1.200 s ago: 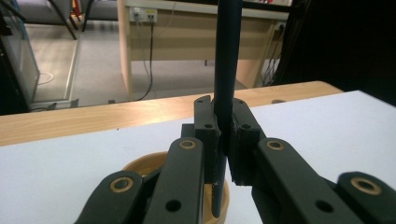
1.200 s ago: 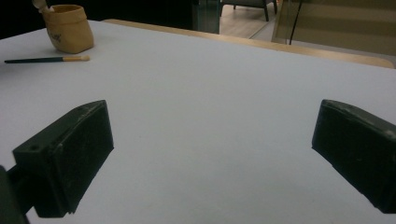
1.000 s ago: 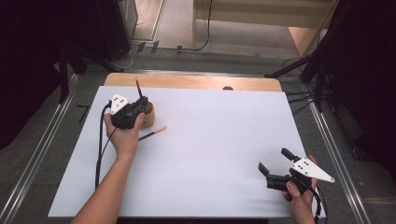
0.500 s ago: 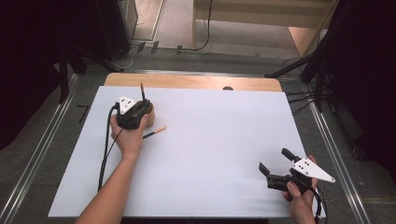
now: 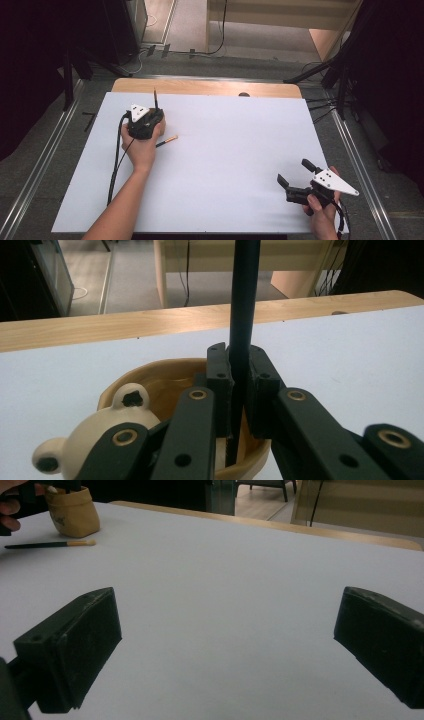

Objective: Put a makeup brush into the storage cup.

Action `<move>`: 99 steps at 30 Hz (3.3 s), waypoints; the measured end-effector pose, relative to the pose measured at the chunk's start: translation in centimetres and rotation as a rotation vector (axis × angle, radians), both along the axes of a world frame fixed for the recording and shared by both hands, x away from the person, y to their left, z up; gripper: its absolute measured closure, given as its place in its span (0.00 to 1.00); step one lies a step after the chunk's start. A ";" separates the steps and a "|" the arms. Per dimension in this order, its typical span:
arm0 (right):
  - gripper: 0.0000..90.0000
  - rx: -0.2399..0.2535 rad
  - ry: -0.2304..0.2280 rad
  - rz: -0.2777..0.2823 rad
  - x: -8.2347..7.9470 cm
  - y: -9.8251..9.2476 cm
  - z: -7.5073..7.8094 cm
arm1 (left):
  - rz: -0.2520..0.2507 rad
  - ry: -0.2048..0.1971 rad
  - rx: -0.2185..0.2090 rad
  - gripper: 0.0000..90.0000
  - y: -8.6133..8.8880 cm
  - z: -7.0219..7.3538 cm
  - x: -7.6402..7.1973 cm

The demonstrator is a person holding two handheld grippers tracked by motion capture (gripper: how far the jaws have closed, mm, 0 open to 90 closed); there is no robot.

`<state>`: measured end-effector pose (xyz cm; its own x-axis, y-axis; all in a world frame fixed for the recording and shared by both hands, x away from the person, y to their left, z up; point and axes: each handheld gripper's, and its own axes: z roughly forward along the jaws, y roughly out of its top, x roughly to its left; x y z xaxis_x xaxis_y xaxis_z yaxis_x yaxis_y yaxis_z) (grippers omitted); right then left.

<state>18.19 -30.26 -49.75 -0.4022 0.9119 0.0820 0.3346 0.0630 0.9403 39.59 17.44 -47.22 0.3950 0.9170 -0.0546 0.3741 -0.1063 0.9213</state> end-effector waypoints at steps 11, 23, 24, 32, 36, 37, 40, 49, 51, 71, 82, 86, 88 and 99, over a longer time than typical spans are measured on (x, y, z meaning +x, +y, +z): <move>0.00 0.003 -0.001 0.000 0.0 0.0 0.0 | -0.015 -0.001 -0.019 0.84 0.3 0.4 -0.2; 0.00 0.004 0.000 -0.004 0.0 -0.1 0.1 | -0.081 -0.013 -0.063 0.72 1.2 1.1 -1.6; 0.00 0.003 0.000 -0.004 -0.1 -0.1 0.1 | -0.089 -0.015 -0.075 0.70 1.3 1.2 -1.9; 0.00 0.000 -0.003 -0.001 0.0 -0.1 0.1 | -0.175 -0.030 -0.110 0.54 1.7 2.3 -3.6; 0.00 0.000 -0.005 -0.002 0.0 0.0 0.1 | -0.214 -0.029 -0.119 0.44 1.8 2.6 -4.4; 0.00 -0.001 -0.007 -0.002 0.0 0.0 0.1 | -0.227 -0.023 -0.125 0.41 1.8 2.6 -4.5; 0.00 -0.001 -0.005 -0.004 -0.1 0.0 0.1 | -0.236 -0.028 -0.142 0.28 1.9 2.8 -5.2; 0.00 0.002 -0.006 -0.008 -0.1 -0.1 0.2 | -0.292 -0.015 -0.164 0.00 2.8 3.1 -6.8; 0.00 0.001 -0.006 -0.008 -0.1 -0.1 0.1 | -0.305 -0.019 -0.172 0.00 3.2 3.2 -7.2; 0.00 -0.006 -0.008 -0.007 0.0 0.0 0.2 | -0.341 -0.063 -0.146 0.00 6.0 2.2 -11.6; 0.00 -0.005 -0.015 -0.012 -0.1 -0.4 0.3 | -0.308 -0.080 -0.138 0.00 9.1 1.7 -14.8; 0.00 -0.005 -0.017 -0.021 -0.1 -0.6 0.3 | -0.299 -0.077 -0.134 0.00 10.1 1.4 -15.7; 0.00 -0.005 -0.017 -0.021 -0.1 -0.7 0.3 | -0.294 -0.075 -0.112 0.00 10.5 1.2 -16.1; 0.00 -0.008 -0.015 -0.035 -0.1 -0.8 0.2 | -0.258 -0.070 -0.103 0.00 12.7 0.6 -17.4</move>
